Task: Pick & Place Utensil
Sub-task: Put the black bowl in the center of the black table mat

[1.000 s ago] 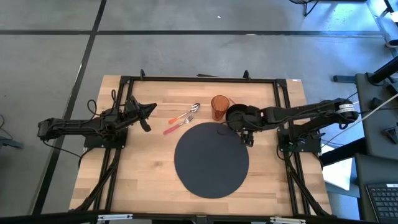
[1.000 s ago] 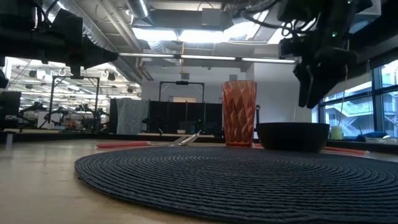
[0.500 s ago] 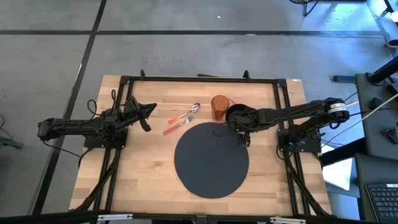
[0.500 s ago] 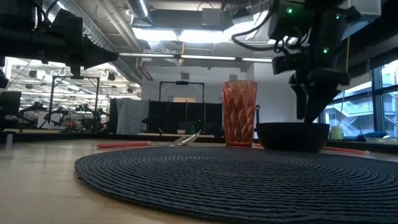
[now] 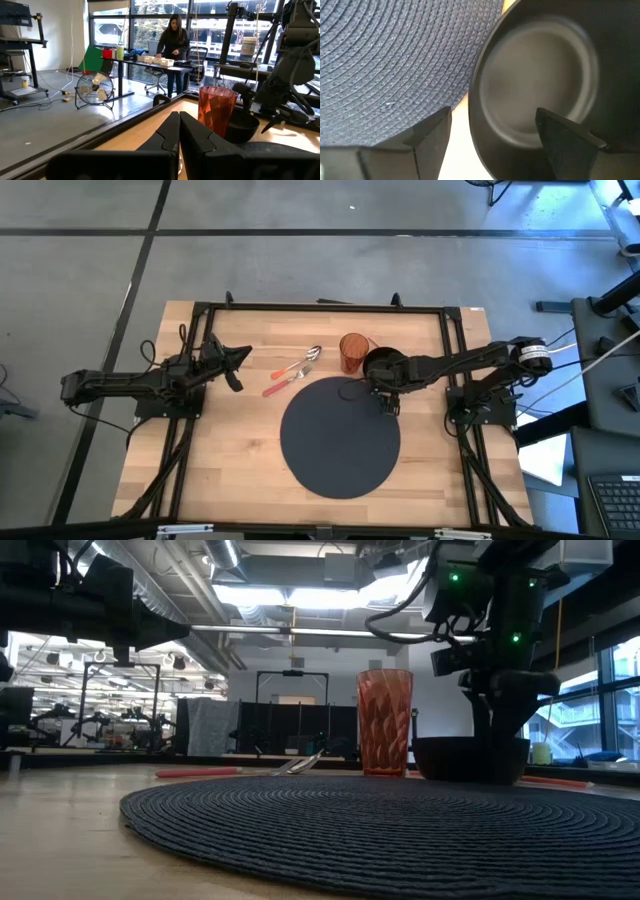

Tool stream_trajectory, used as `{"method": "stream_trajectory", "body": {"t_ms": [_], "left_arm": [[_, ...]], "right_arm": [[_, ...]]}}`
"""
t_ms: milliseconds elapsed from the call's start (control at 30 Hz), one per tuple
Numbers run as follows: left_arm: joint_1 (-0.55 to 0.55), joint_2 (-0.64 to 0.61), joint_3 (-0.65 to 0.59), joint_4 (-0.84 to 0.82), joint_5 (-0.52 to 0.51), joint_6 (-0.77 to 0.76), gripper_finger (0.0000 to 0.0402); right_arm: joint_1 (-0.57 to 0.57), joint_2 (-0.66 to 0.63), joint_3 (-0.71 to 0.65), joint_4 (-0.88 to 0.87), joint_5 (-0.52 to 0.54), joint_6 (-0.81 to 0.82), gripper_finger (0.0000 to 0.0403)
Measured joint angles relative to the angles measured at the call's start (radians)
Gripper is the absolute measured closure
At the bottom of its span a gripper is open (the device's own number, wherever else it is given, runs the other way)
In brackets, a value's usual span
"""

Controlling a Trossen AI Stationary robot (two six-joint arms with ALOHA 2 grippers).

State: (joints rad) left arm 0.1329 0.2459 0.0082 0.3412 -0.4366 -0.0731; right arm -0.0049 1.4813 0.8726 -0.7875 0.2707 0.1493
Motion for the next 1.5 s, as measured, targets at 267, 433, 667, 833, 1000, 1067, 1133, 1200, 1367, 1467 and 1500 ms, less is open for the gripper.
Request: {"method": "stream_trajectory", "body": {"t_ms": [267, 433, 667, 833, 1000, 1067, 1133, 1200, 1367, 1467, 1500], "left_arm": [[0.0, 0.0, 0.0, 0.0, 0.0, 0.0, 0.0398], [0.0, 0.0, 0.0, 0.0, 0.0, 0.0, 0.0398], [0.0, 0.0, 0.0, 0.0, 0.0, -0.001, 0.0398], [0.0, 0.0, 0.0, 0.0, 0.0, -0.001, 0.0398], [0.0, 0.0, 0.0, 0.0, 0.0, -0.001, 0.0398], [0.0, 0.0, 0.0, 0.0, 0.0, -0.001, 0.0398], [0.0, 0.0, 0.0, 0.0, 0.0, -0.001, 0.0398], [0.0, 0.0, 0.0, 0.0, 0.0, -0.001, 0.0398], [0.0, 0.0, 0.0, 0.0, 0.001, -0.002, 0.0398], [0.0, 0.0, 0.0, 0.0, 0.001, -0.002, 0.0398], [0.0, 0.0, 0.0, 0.0, 0.002, -0.001, 0.0398]], "right_arm": [[0.0, 0.012, 0.0, 0.009, 0.0, 0.001, 0.0176], [0.001, 0.012, 0.0, 0.008, -0.001, 0.0, 0.0233], [0.001, 0.012, 0.0, -0.002, -0.001, 0.0, 0.032], [0.001, 0.012, 0.0, -0.002, -0.002, -0.008, 0.0386], [0.001, 0.011, 0.0, -0.042, -0.003, -0.024, 0.0384], [0.001, 0.011, 0.018, -0.097, -0.004, -0.005, 0.0382], [0.002, 0.011, 0.045, -0.148, -0.002, 0.012, 0.0389], [0.01, 0.011, 0.079, -0.188, -0.002, 0.025, 0.0395], [0.057, 0.011, 0.193, -0.252, -0.004, 0.041, 0.039], [0.094, 0.011, 0.28, -0.318, -0.011, 0.076, 0.0394], [0.111, 0.011, 0.311, -0.341, -0.012, 0.091, 0.0396]]}}
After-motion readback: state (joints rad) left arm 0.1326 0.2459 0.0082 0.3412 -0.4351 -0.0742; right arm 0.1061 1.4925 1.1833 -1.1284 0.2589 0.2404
